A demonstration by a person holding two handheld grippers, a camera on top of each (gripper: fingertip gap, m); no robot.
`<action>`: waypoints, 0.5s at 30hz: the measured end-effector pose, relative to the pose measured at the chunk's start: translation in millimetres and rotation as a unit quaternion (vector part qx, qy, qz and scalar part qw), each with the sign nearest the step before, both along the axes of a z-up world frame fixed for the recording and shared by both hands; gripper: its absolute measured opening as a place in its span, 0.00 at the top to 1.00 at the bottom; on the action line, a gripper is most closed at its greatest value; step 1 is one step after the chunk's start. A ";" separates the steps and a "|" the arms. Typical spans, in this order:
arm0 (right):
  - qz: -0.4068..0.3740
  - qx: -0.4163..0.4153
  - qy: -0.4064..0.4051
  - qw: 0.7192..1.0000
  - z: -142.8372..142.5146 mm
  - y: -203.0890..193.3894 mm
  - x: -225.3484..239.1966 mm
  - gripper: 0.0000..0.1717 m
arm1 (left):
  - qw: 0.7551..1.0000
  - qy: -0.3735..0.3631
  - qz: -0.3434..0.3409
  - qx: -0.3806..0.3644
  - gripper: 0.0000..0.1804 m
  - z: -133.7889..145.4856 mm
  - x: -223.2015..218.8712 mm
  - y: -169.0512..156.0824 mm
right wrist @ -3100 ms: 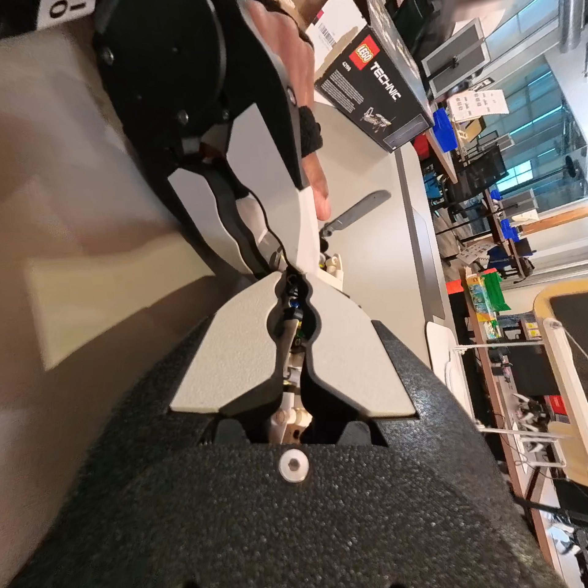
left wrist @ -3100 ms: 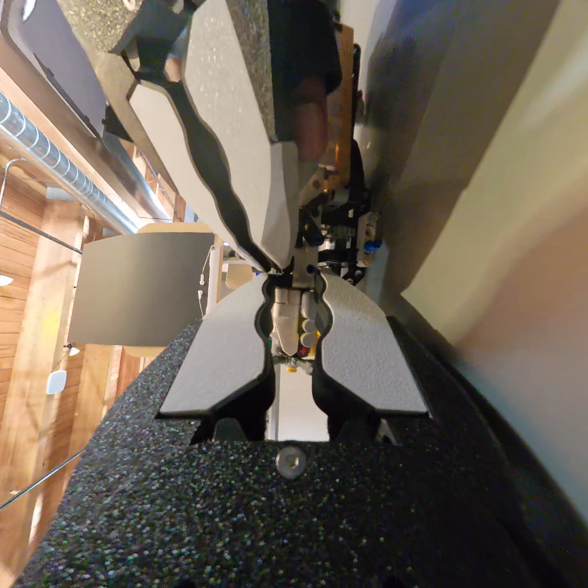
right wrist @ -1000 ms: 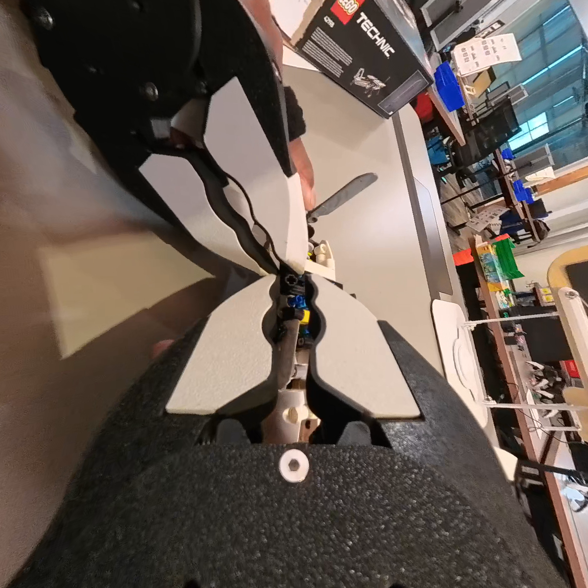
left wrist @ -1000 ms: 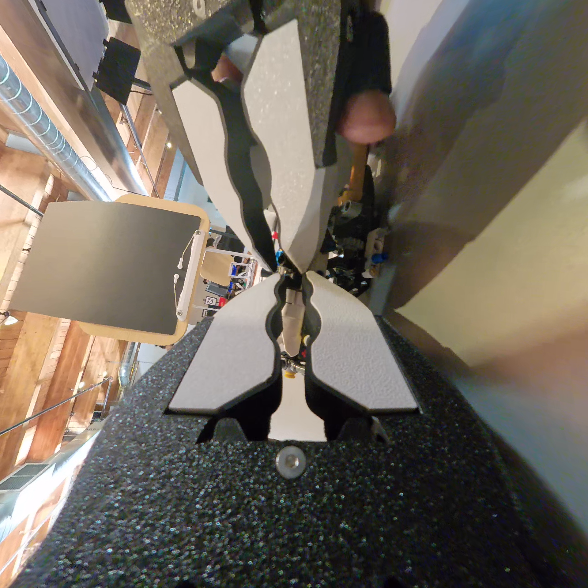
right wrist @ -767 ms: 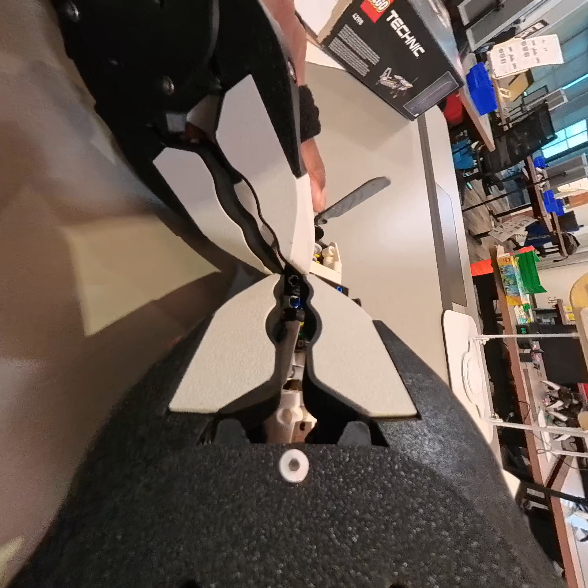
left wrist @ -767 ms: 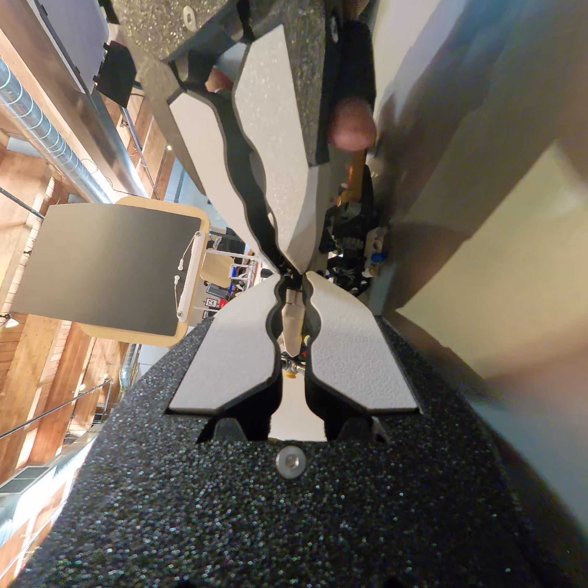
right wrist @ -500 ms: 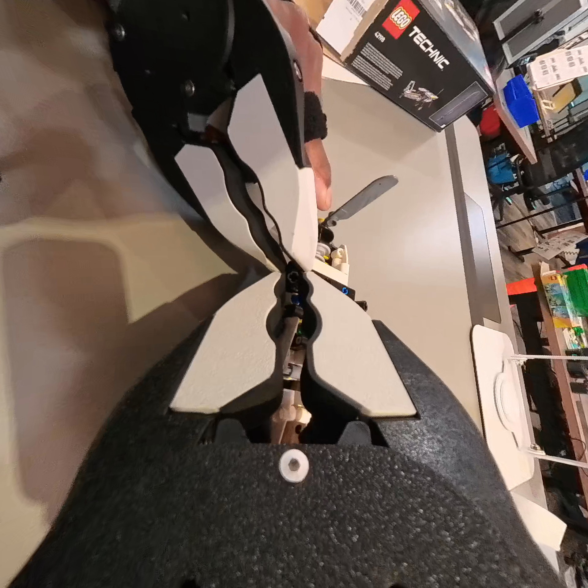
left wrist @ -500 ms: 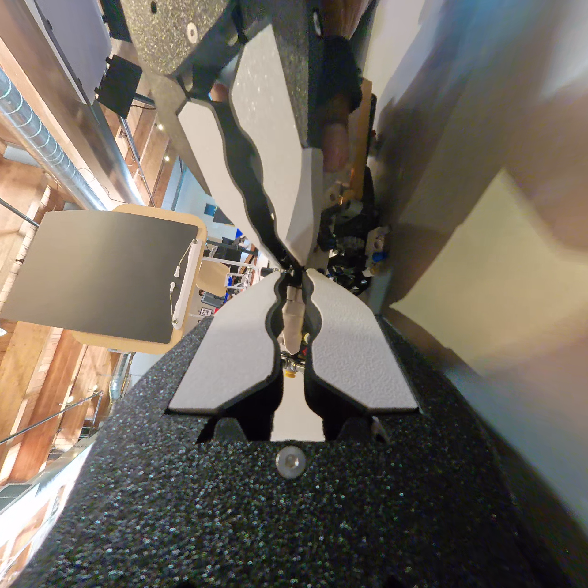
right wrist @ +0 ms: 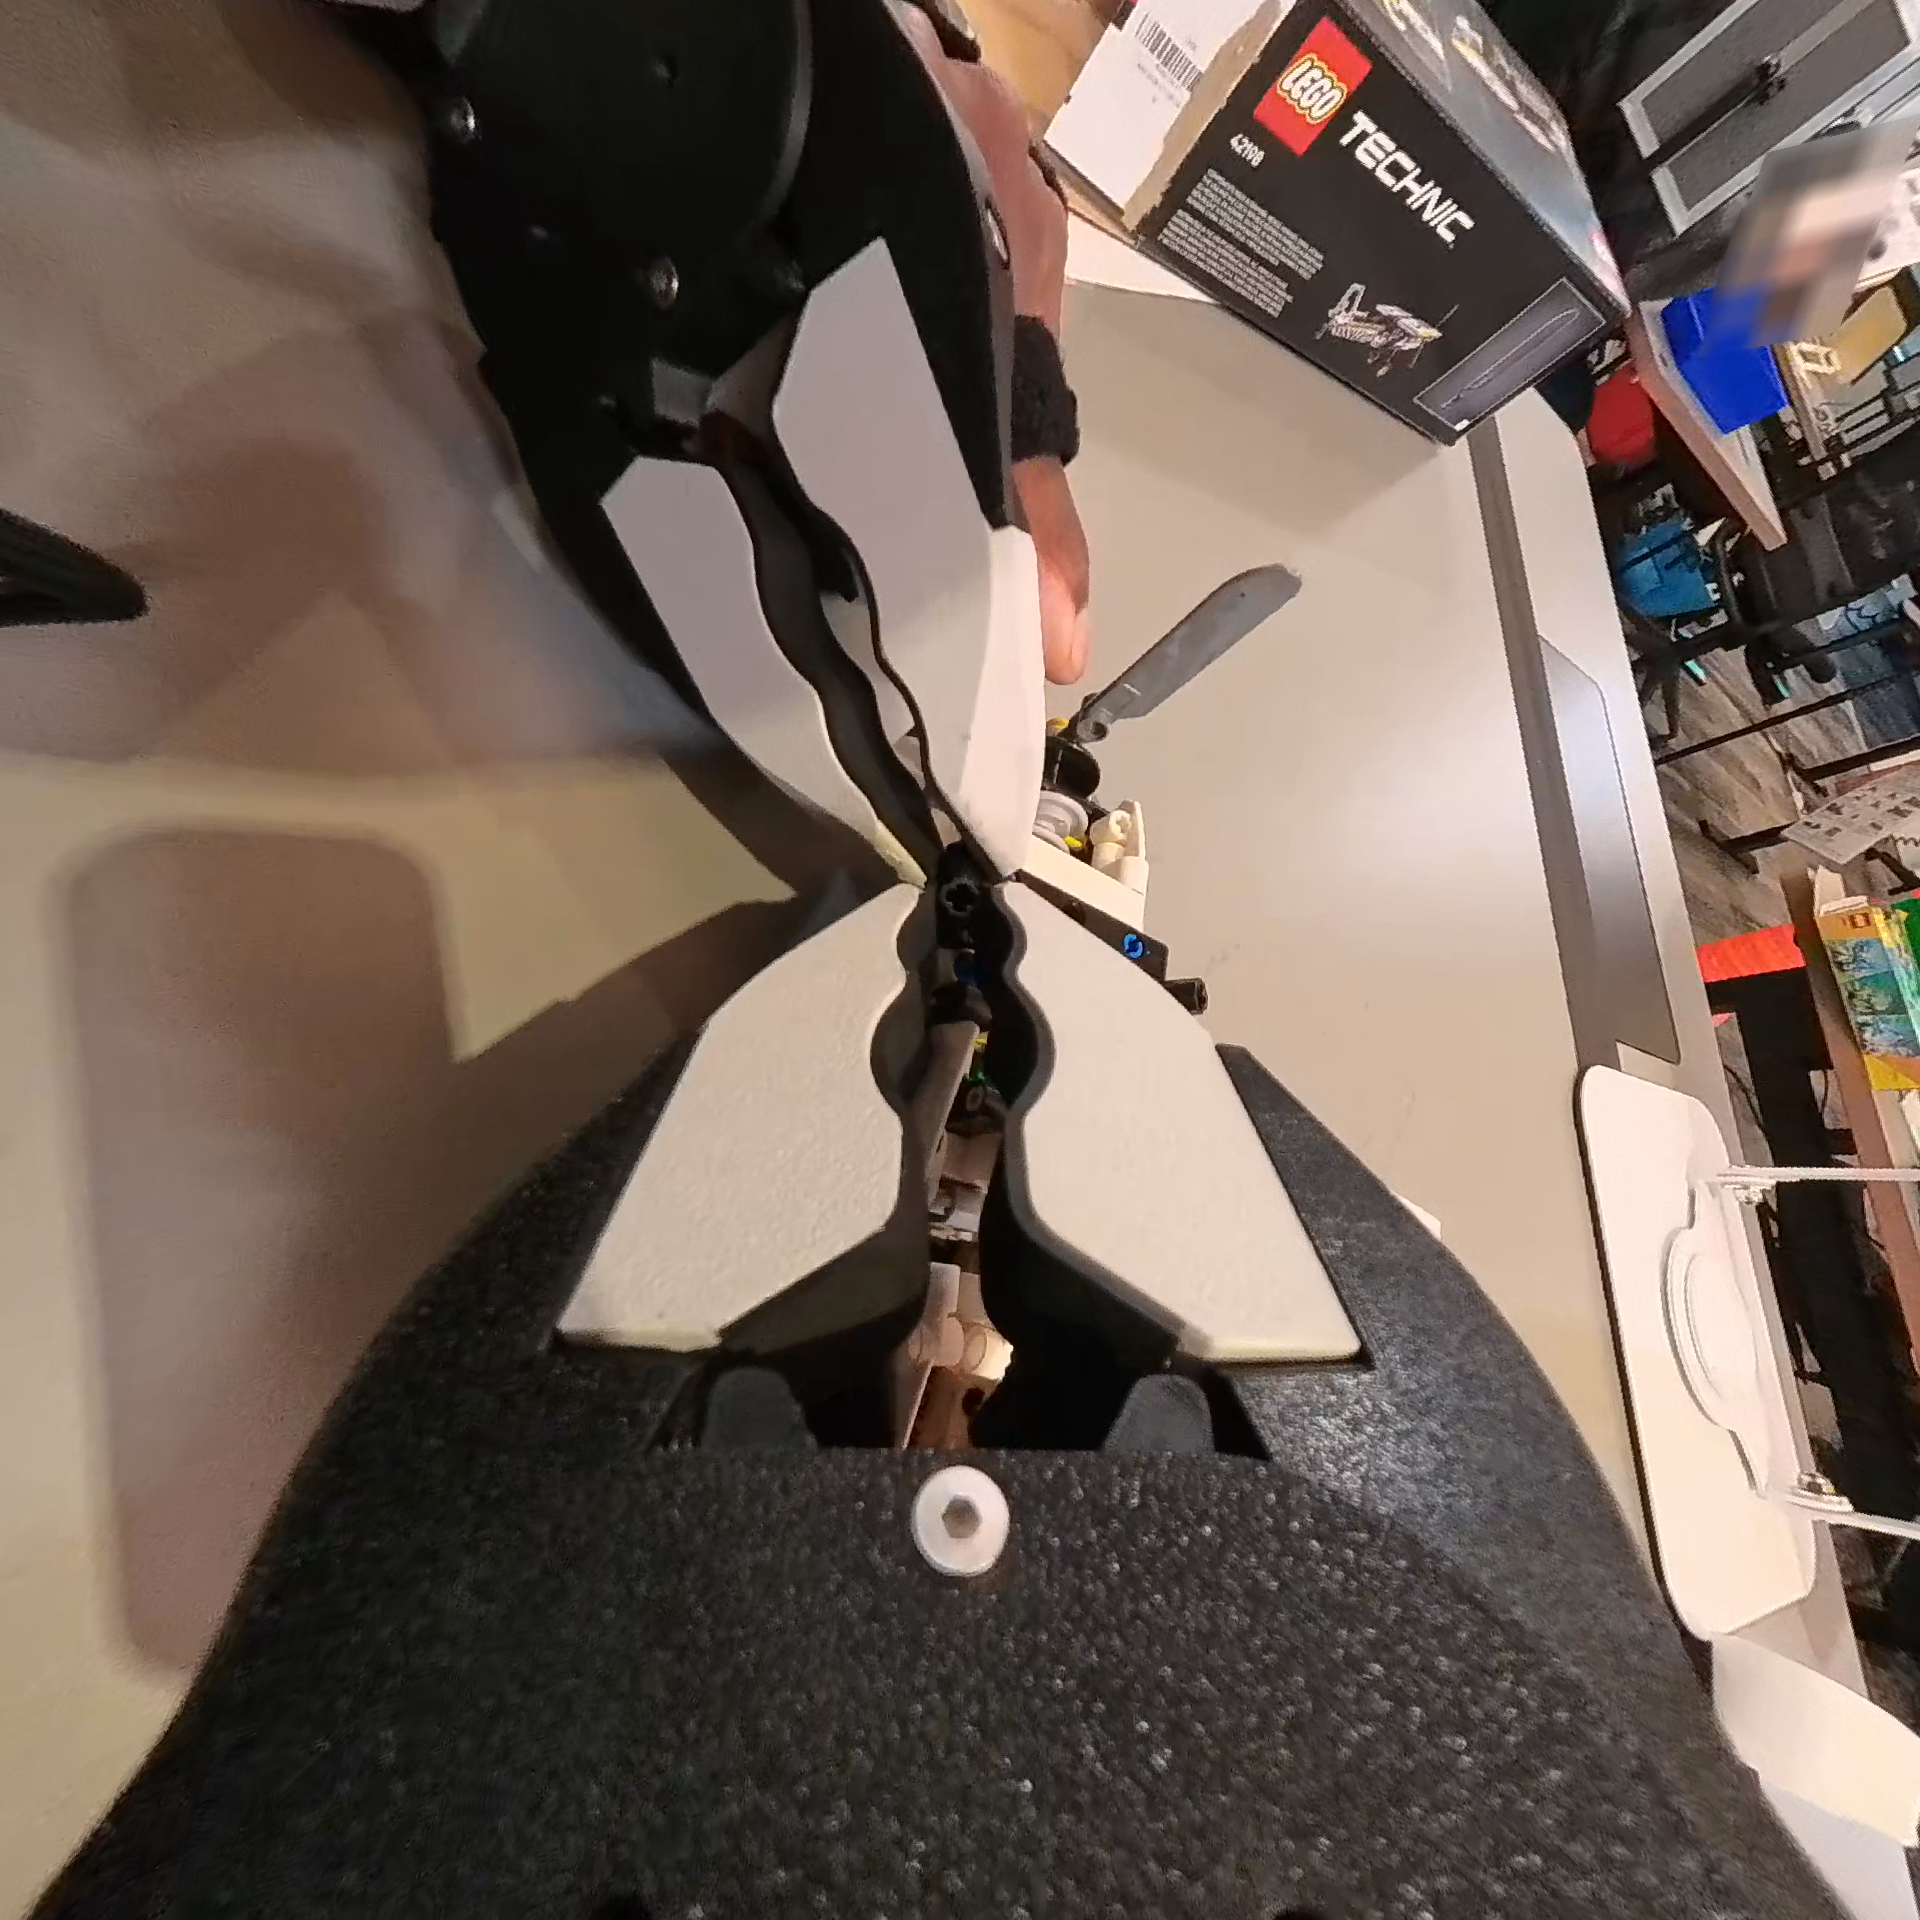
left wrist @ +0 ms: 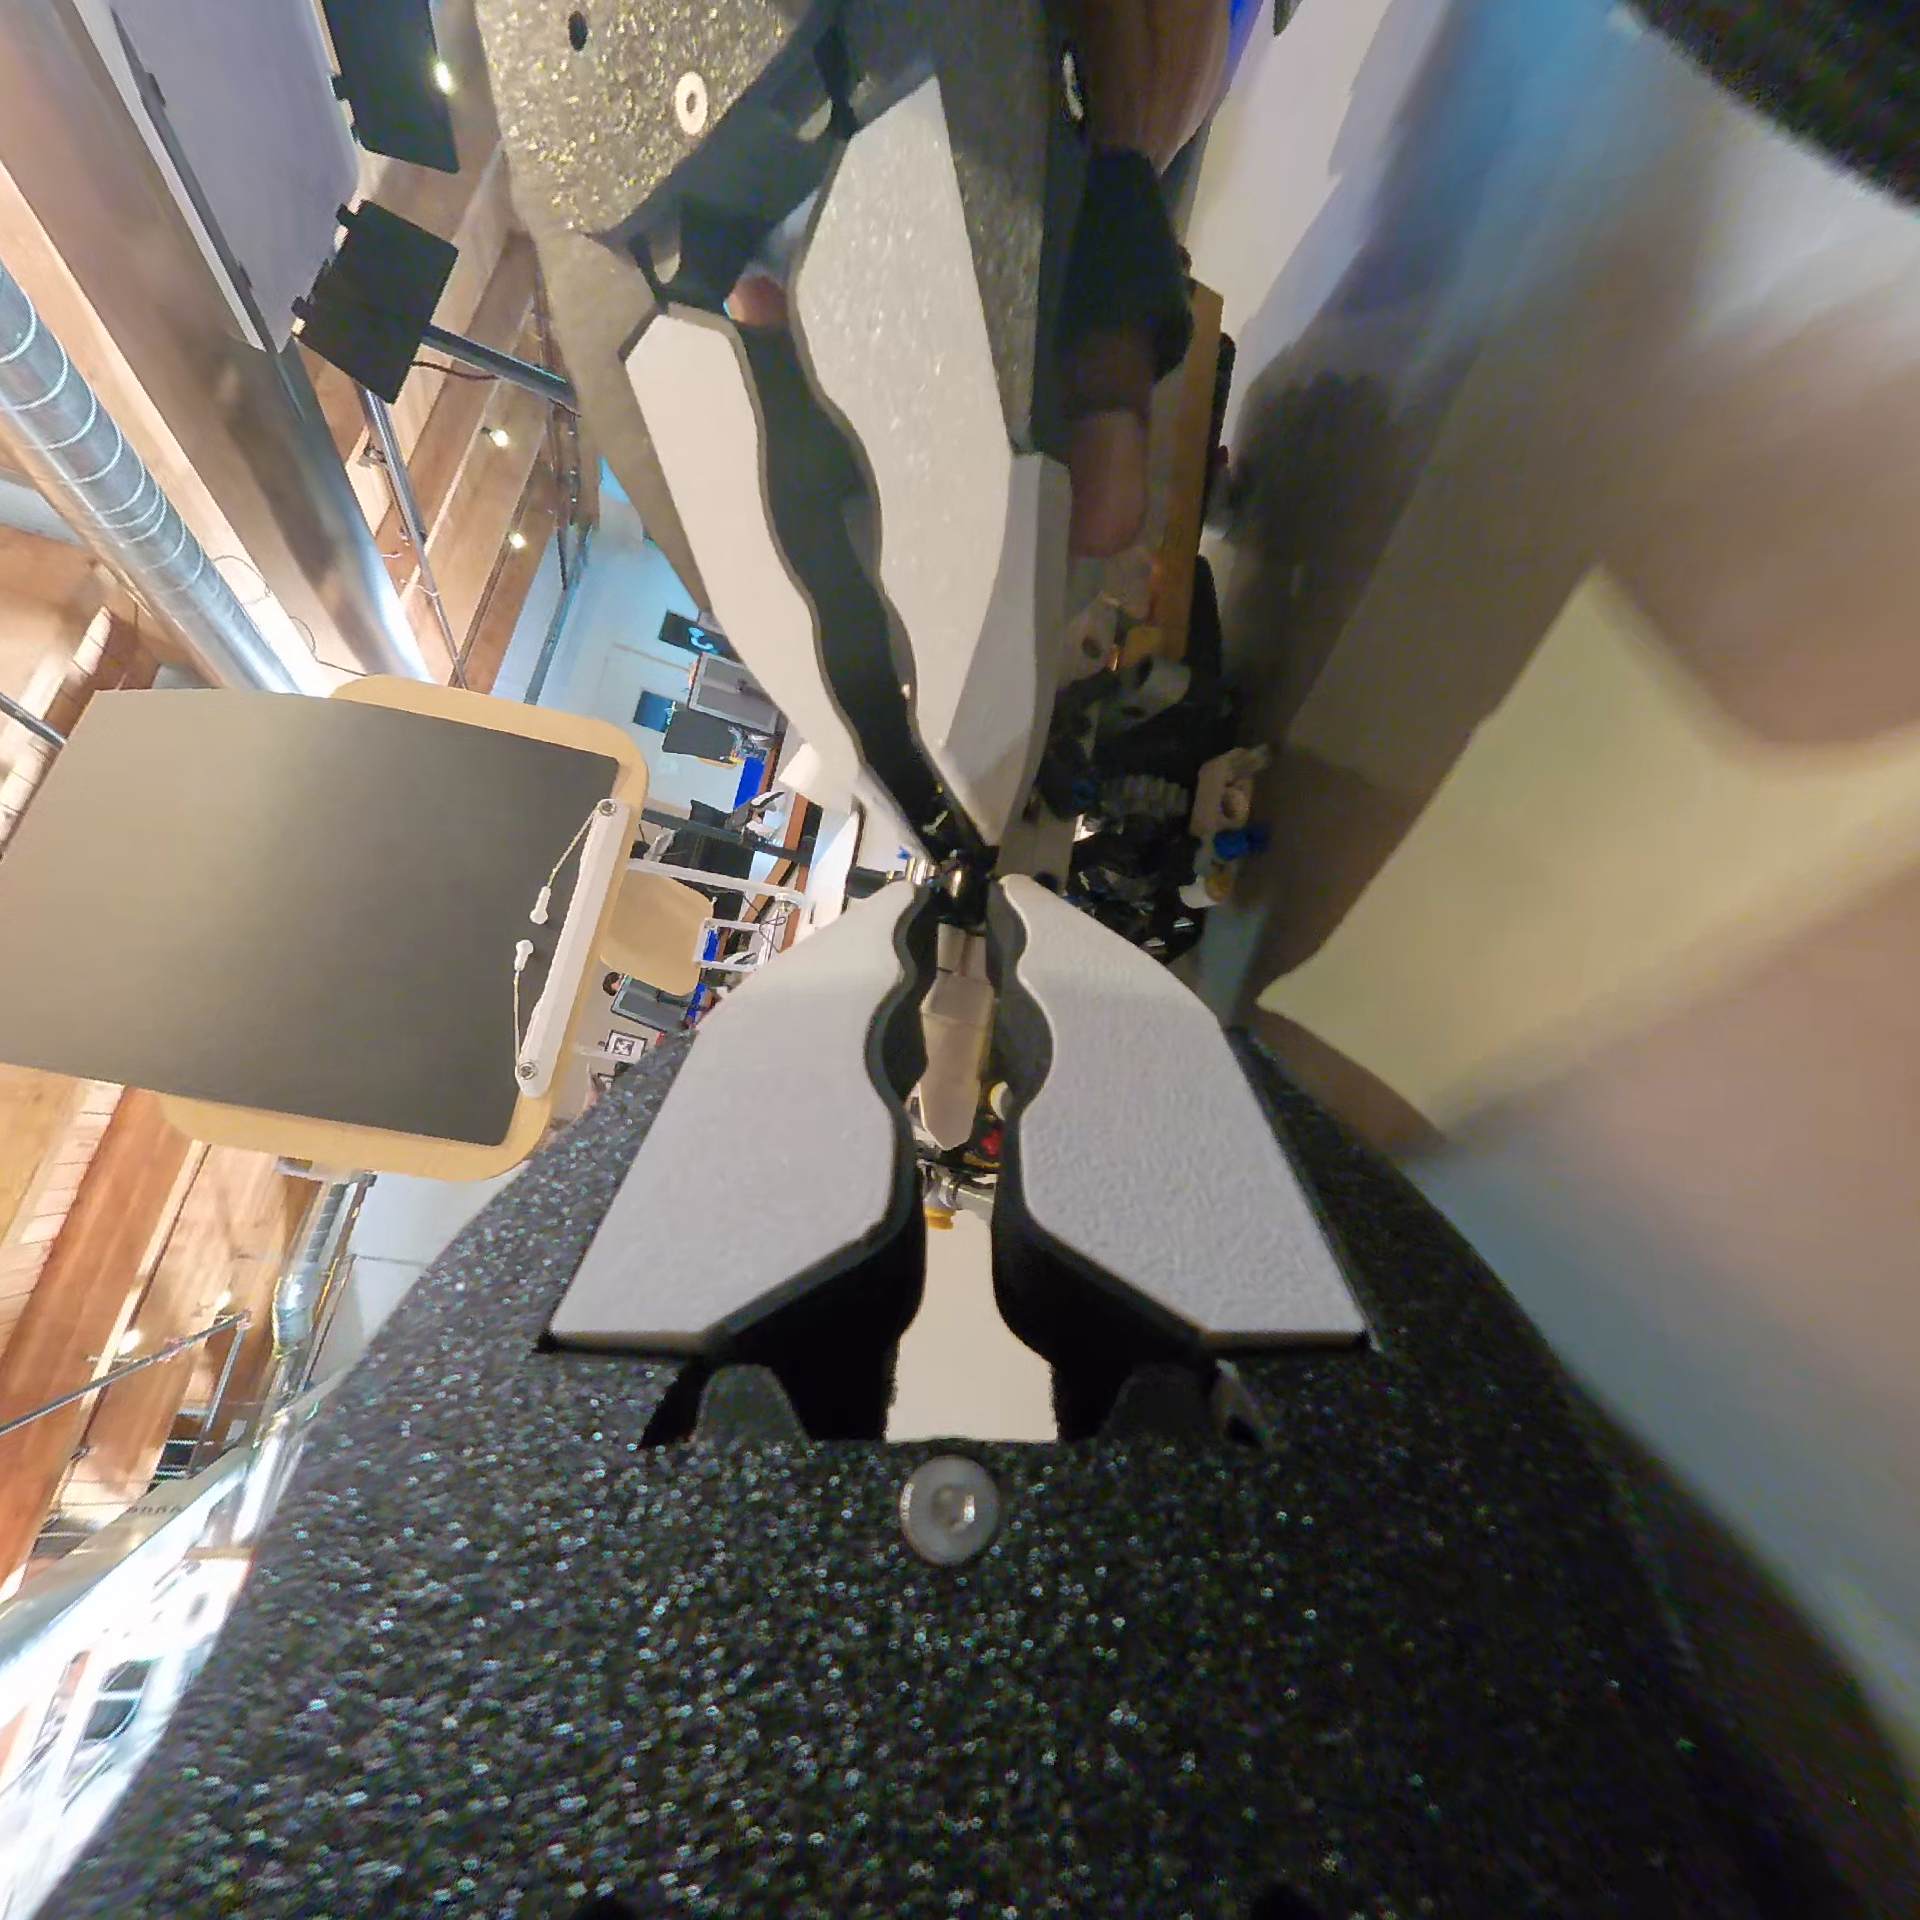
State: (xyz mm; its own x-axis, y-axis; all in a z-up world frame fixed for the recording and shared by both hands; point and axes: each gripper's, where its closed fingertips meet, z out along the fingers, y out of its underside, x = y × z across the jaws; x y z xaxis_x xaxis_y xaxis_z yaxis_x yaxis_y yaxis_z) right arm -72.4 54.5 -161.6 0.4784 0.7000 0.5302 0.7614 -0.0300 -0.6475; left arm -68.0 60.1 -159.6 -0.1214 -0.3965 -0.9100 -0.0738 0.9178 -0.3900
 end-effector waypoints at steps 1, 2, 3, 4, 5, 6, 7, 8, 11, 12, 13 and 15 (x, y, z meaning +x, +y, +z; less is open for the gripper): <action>0.000 -0.001 0.001 1.000 0.1 -0.3 0.1 0.96 | 1.000 0.000 -0.001 -0.001 0.94 0.0 -0.1 -0.2; 0.000 -0.001 0.002 1.000 0.1 -0.5 0.2 0.96 | 1.000 0.000 -0.001 -0.002 0.94 -0.1 -0.1 -0.3; 0.001 -0.002 0.002 1.000 0.2 -1.0 0.3 0.96 | 1.000 0.001 -0.003 -0.003 0.94 -0.1 -0.3 -0.6; 0.002 -0.001 0.002 1.000 0.4 -1.4 0.5 0.96 | 1.000 0.000 -0.004 -0.005 0.94 0.0 -0.4 -0.8; 0.002 0.001 0.002 1.000 0.5 -1.7 0.6 0.96 | 1.000 0.000 -0.005 -0.006 0.93 0.1 -0.5 -0.8; 0.003 0.001 0.002 1.000 0.5 -2.2 0.8 0.96 | 1.000 0.000 -0.005 -0.006 0.93 0.0 -0.5 -0.8; 0.004 0.000 0.002 1.000 0.5 -2.9 1.0 0.96 | 1.000 0.000 -0.007 -0.007 0.93 -0.1 -0.7 -1.2; 0.004 0.001 0.003 1.000 0.7 -3.2 1.4 0.96 | 1.000 0.000 -0.008 -0.009 0.94 0.0 -0.7 -1.2; 0.003 0.002 0.003 1.000 0.7 -3.8 2.1 0.96 | 1.000 0.000 -0.008 -0.011 0.94 -0.1 -1.0 -1.3; 0.001 0.002 0.006 1.000 0.8 -3.5 2.4 0.96 | 1.000 0.000 -0.008 -0.011 0.94 -0.2 -0.7 -1.1; -0.001 0.001 0.008 1.000 0.7 -2.8 2.4 0.96 | 1.000 0.000 -0.006 -0.011 0.94 -0.3 -0.4 -0.5; -0.004 0.000 0.010 1.000 0.8 -1.7 1.9 0.96 | 1.000 0.002 -0.004 -0.014 0.94 -0.6 0.0 -0.6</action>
